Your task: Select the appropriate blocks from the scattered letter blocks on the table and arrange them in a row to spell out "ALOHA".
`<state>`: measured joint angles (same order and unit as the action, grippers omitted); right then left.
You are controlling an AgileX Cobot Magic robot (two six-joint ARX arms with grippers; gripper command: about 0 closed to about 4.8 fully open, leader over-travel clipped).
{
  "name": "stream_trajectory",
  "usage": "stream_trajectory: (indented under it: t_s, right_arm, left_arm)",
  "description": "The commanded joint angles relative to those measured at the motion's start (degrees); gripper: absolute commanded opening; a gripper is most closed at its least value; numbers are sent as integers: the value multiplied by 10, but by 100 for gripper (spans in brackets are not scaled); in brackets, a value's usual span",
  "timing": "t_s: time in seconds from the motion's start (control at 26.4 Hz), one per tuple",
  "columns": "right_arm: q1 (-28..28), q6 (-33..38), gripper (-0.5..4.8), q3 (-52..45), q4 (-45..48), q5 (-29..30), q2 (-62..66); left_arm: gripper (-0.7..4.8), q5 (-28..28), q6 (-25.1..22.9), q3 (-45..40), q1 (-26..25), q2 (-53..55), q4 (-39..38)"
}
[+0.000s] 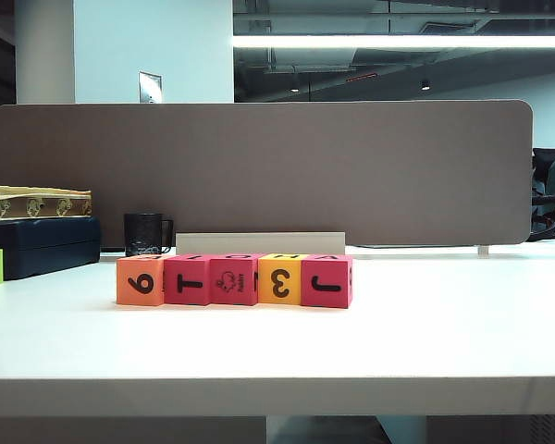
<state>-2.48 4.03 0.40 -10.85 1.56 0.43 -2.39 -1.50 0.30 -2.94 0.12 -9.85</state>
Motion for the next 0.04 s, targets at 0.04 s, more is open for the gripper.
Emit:
stream_trajectory:
  t_s: [0.04]
  right_arm:
    - [0, 3, -5, -3, 6, -1, -5]
  left_arm:
    - [-6, -2, 0, 0, -1, 0, -6]
